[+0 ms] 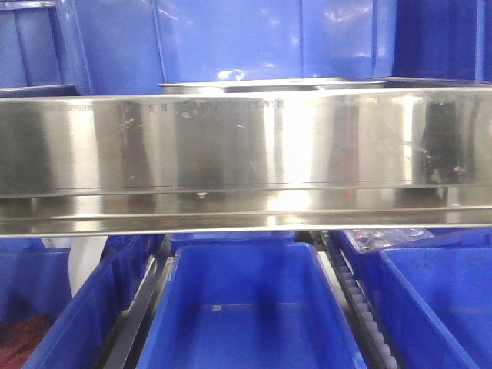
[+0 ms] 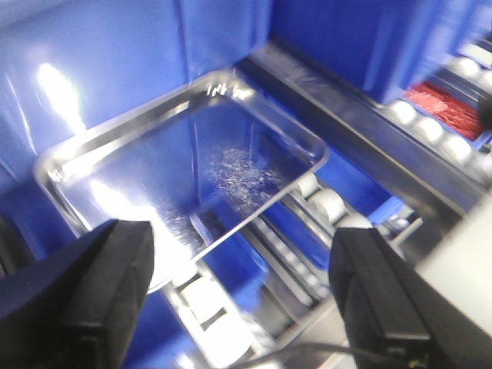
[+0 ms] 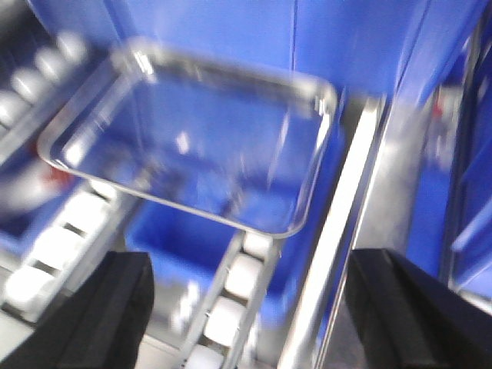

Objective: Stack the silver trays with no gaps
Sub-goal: 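Grip the silver tray's opposite rims with left and right grippers, then lift the gripped tray off the shelf and pull it toward the robot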

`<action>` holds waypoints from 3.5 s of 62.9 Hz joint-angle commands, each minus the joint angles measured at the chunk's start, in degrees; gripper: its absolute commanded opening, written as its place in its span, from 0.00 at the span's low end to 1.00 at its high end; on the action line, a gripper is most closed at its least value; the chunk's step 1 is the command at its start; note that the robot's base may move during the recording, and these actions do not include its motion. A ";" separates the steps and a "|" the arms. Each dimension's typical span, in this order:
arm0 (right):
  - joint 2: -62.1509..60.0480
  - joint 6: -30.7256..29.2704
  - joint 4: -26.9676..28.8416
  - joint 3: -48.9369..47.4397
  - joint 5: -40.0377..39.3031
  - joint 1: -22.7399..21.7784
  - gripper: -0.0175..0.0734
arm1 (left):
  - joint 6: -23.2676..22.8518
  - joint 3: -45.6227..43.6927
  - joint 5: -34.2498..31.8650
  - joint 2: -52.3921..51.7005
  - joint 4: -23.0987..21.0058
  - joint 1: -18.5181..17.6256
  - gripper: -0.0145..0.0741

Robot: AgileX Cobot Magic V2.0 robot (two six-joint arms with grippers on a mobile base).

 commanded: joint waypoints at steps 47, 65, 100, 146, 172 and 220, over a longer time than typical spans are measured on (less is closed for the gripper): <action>27.00 12.82 -8.46 -23.95 5.58 -0.39 0.85 | -26.82 -14.05 5.95 20.51 16.13 3.17 0.60; 30.34 12.29 -7.00 -24.07 3.67 -0.44 0.85 | -26.57 -18.91 11.96 25.03 18.80 2.97 0.60; 34.86 11.21 -7.75 -24.07 2.15 -0.83 0.85 | -26.57 -18.91 10.48 28.96 18.45 2.97 0.60; 36.78 11.21 -6.90 -24.07 6.09 -1.53 0.26 | -26.57 -18.91 9.40 29.61 18.70 2.97 0.12; 27.84 11.26 -6.90 -24.28 7.68 -1.28 0.26 | -26.57 -25.83 21.35 28.14 20.86 2.16 0.12; 8.29 18.27 -12.52 -12.13 11.09 9.45 0.26 | -26.77 -11.04 27.47 7.29 27.33 -4.89 0.12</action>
